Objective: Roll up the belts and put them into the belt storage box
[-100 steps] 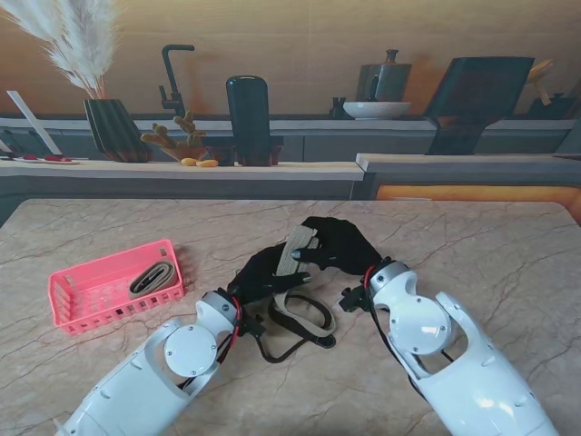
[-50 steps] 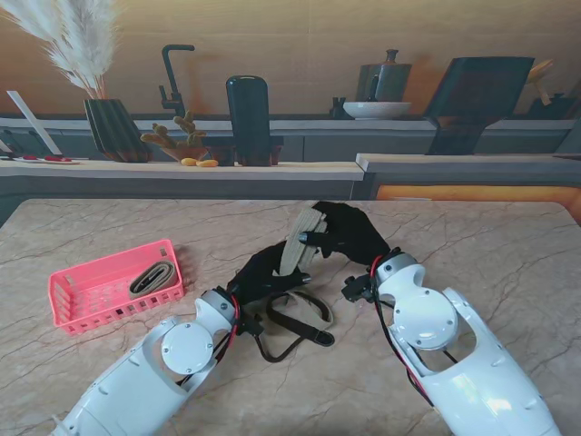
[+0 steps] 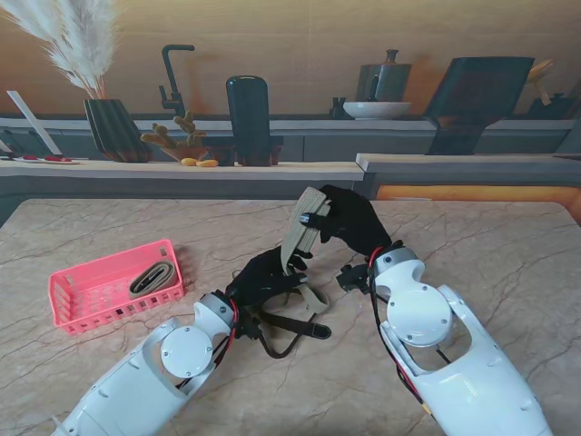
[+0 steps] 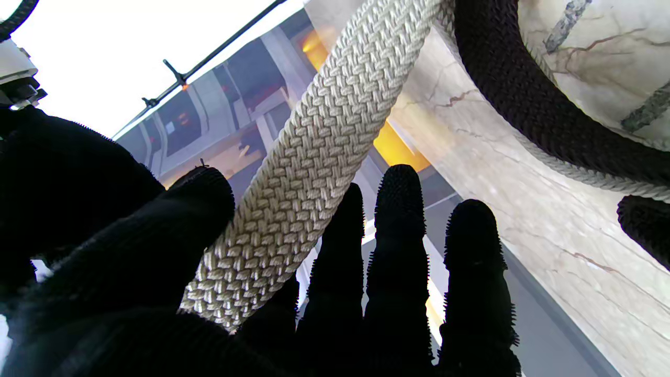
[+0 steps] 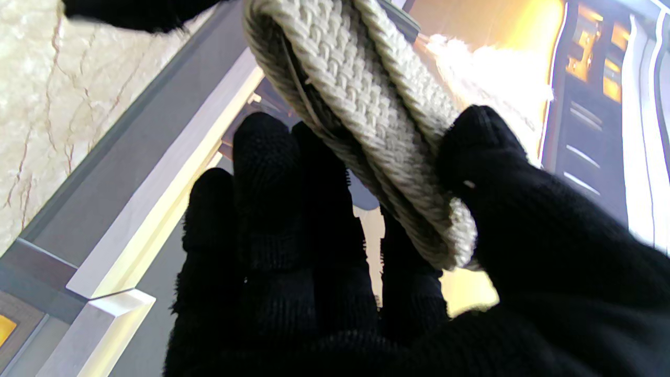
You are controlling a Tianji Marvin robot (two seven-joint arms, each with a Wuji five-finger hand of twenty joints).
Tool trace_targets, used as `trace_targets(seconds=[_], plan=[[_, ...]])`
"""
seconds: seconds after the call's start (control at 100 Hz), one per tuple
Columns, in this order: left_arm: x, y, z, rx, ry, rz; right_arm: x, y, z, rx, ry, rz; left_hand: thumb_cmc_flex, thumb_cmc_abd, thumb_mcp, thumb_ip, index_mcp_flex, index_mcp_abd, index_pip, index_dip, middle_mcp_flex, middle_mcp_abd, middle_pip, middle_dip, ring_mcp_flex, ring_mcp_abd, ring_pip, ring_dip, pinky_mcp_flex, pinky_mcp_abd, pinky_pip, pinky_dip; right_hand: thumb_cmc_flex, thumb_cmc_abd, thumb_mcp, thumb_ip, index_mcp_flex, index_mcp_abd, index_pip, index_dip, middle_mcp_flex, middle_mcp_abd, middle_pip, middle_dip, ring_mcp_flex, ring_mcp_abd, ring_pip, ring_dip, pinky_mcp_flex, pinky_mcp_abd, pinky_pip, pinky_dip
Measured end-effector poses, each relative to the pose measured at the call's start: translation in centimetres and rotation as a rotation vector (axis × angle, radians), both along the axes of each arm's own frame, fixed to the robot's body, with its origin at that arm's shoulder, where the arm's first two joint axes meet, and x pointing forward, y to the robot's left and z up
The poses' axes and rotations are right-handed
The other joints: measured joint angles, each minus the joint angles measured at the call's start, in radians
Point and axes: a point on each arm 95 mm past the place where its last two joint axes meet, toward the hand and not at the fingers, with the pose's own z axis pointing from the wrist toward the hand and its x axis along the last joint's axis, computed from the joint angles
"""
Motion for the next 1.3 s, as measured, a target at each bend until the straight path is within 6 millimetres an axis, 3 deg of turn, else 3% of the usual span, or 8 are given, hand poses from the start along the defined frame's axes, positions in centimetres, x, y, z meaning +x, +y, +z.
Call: trace_targets(seconds=[0.18,0.25,0.33,0.6,0.78,0.94,1.15,1.3], plan=[[-0.5,-0.1,0.2,-0.044,-0.036,-0.007,0.4,0.1,-0.2,-0.004,-0.027,-0.031,0.049,0.004,0.001,-0.003,0.018,0.0,0.062,0.036,0.034,-0.024,0.023,0.005,0.013,-0.015,0.002,0.0,0.007,-0.006,0.001,0.0,-0.01,0.0,0.0,0.0,0.0,0.0,0.012,0.0,0.0,-0.023,0.02,0.0,0.0,-0.017,0.0,0.0,0.0,-0.011,0.001,0.0],[-0.7,-0.1,0.1,-0.05,-0.038,-0.006,0.7,0.0,-0.4,-0.037,-0.061,-0.045,0.078,0.003,-0.023,-0.043,0.03,-0.011,0.078,0.039,0.052,-0.033,0.023,0.005,0.013,-0.017,0.002,0.0,0.011,-0.011,0.001,0.0,-0.011,0.0,0.0,0.0,0.0,0.0,0.015,0.0,0.0,-0.029,0.023,0.0,0.0,-0.022,0.0,0.0,0.0,-0.011,0.001,0.0],[-0.9,0.0,0.1,-0.074,-0.022,-0.003,1.1,-0.1,-0.7,-0.05,-0.081,-0.06,0.082,0.002,-0.035,-0.043,0.048,-0.013,0.08,0.039,0.053,-0.033,0.024,0.005,0.013,-0.017,0.002,0.0,0.011,-0.013,0.001,0.0,-0.011,0.001,-0.001,0.0,0.0,0.0,0.017,0.0,0.0,-0.034,0.024,0.0,0.0,-0.027,0.0,-0.001,0.0,-0.012,0.007,0.0],[-1.4,-0.3,0.2,-0.116,-0.022,-0.044,1.7,0.0,-1.4,0.045,-0.032,-0.102,-0.082,0.04,-0.081,-0.039,0.078,-0.013,0.08,0.036,0.053,-0.033,0.024,0.005,0.013,-0.017,-0.01,-0.013,-0.012,-0.013,0.0,0.0,-0.012,0.001,-0.002,0.0,-0.003,0.0,0.023,-0.004,0.0,-0.04,0.036,0.0,0.0,-0.033,0.0,-0.013,0.0,-0.025,0.009,0.0],[-1.3,-0.3,0.2,-0.075,-0.036,-0.038,1.8,0.4,-2.0,0.172,0.075,-0.154,0.17,0.047,-0.161,-0.039,0.128,-0.078,0.159,0.051,0.124,-0.034,0.045,0.038,0.034,-0.017,0.011,-0.013,-0.007,-0.013,-0.02,0.0,-0.012,0.002,-0.002,0.0,-0.01,0.0,0.035,-0.012,0.0,-0.04,0.037,0.0,0.0,-0.034,0.0,-0.021,0.0,-0.025,0.009,-0.001],[-0.8,-0.3,0.0,0.023,-0.118,-0.01,1.5,0.9,-2.4,0.253,0.164,-0.161,0.287,0.047,-0.187,-0.04,0.201,-0.096,0.252,0.008,0.259,-0.035,0.078,0.113,0.133,-0.018,0.12,-0.003,0.042,-0.015,0.04,-0.001,-0.012,0.002,-0.002,0.0,-0.01,0.0,0.038,-0.023,0.0,-0.04,0.047,-0.001,0.0,-0.034,0.003,-0.023,0.0,-0.025,0.015,-0.01],[-0.2,-0.2,-0.1,0.068,-0.118,0.045,0.4,1.5,-2.9,0.335,0.246,-0.134,0.294,0.045,-0.172,-0.042,0.211,-0.05,0.277,-0.043,0.301,-0.032,0.173,0.091,0.166,-0.018,0.198,-0.002,0.059,-0.016,0.105,-0.014,-0.012,0.002,-0.002,0.0,-0.01,0.0,0.041,-0.025,0.0,-0.04,0.061,-0.01,-0.001,-0.034,0.066,-0.01,0.007,-0.026,0.033,-0.011],[-0.1,-0.2,-0.2,0.042,-0.097,0.048,-0.2,1.9,-3.5,0.332,0.269,-0.118,0.193,-0.078,-0.052,-0.042,0.182,-0.051,0.284,-0.037,0.223,-0.033,0.114,0.124,0.088,-0.015,0.127,-0.018,0.013,-0.016,0.08,-0.04,-0.012,0.002,-0.002,0.0,-0.01,0.0,0.045,-0.025,0.0,-0.04,0.063,-0.021,0.002,-0.034,0.098,0.0,0.007,-0.026,0.039,-0.012]])
